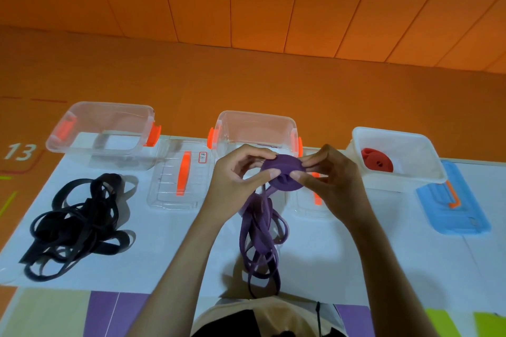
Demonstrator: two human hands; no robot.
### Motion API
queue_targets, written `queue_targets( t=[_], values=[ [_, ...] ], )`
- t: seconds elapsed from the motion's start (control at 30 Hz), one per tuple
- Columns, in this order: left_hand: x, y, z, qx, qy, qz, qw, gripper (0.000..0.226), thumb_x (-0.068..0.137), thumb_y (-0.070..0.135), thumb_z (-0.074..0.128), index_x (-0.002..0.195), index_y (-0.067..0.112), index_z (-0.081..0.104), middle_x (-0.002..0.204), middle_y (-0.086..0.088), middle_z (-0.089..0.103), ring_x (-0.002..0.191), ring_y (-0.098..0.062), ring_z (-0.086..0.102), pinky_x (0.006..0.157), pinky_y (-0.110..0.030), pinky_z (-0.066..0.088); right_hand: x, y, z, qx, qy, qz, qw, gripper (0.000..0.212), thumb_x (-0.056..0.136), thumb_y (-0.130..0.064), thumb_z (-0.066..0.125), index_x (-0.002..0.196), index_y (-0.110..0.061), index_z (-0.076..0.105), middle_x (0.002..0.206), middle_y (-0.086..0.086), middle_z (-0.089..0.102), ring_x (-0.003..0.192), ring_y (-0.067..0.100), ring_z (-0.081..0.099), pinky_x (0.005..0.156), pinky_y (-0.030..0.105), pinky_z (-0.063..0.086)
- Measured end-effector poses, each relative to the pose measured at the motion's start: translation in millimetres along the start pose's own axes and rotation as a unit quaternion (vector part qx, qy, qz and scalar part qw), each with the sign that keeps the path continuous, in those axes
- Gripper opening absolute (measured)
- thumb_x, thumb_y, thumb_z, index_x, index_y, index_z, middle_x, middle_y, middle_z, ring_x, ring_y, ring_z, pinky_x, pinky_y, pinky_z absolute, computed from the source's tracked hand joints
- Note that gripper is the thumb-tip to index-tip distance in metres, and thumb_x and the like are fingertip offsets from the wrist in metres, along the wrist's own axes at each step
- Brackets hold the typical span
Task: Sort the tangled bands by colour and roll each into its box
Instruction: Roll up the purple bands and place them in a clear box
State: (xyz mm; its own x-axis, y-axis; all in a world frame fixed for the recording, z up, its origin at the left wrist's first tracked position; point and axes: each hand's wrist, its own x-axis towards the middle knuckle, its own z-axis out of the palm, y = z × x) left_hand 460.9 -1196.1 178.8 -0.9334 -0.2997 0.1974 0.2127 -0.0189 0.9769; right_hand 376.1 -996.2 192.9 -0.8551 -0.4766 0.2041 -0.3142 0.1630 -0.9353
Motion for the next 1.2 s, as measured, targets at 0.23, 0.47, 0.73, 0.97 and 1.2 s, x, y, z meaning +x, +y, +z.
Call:
queue_targets(
  t=[0.23,0.47,0.73,0.97,1.2],
  values=[
    [-1,-7,-10,-0.001,-0.039,-0.047,0.998,0.042,0.088,-0.003,0.079,0.118,0.028,0.078,0.119,0.005,0.077,0.111,-0.014,0.073,0.095,-0.022,0.057,1,3,5,0.058,-0.001,-0.015,0.998,0.03,0.087,-0.019,0.079,0.116,-0.021,0.073,0.104,-0.005,0.08,0.101,0.021,0.077,0.076,0.023,0.061],
    [-2,-8,0,0.008,-0.006,-0.036,0.999,0.037,0.086,0.009,0.084,0.108,0.038,0.075,0.11,0.008,0.078,0.101,-0.015,0.074,0.089,-0.022,0.057,7,1,2,0.026,0.004,0.008,1.0,0.028,0.074,-0.028,0.087,0.09,-0.021,0.065,0.092,-0.001,0.076,0.092,0.023,0.076,0.073,0.033,0.064],
    [3,-14,-6,0.003,-0.022,-0.052,0.998,0.039,0.088,0.0,0.082,0.119,0.022,0.078,0.117,0.005,0.078,0.109,-0.015,0.074,0.093,-0.023,0.057,4,12,13,0.157,0.008,-0.001,0.988,0.027,0.089,-0.011,0.08,0.112,-0.02,0.069,0.105,0.009,0.074,0.097,0.03,0.075,0.079,0.042,0.062],
    [6,-18,-5,0.056,-0.077,-0.018,0.995,0.035,0.091,0.005,0.079,0.12,0.025,0.078,0.117,0.01,0.076,0.114,-0.017,0.07,0.094,-0.022,0.056,5,11,11,0.077,0.018,0.012,0.997,0.027,0.077,-0.026,0.089,0.091,-0.035,0.068,0.097,-0.007,0.077,0.094,0.021,0.076,0.069,0.024,0.061],
    [3,-60,-21,0.064,0.066,-0.156,0.984,0.019,0.104,0.023,0.067,0.122,0.026,0.072,0.122,0.005,0.075,0.12,-0.016,0.069,0.1,-0.034,0.057,-5,21,8,0.035,0.057,0.008,0.998,0.023,0.082,-0.027,0.081,0.103,-0.032,0.076,0.1,-0.016,0.079,0.092,0.01,0.077,0.07,0.017,0.059]
  ],
)
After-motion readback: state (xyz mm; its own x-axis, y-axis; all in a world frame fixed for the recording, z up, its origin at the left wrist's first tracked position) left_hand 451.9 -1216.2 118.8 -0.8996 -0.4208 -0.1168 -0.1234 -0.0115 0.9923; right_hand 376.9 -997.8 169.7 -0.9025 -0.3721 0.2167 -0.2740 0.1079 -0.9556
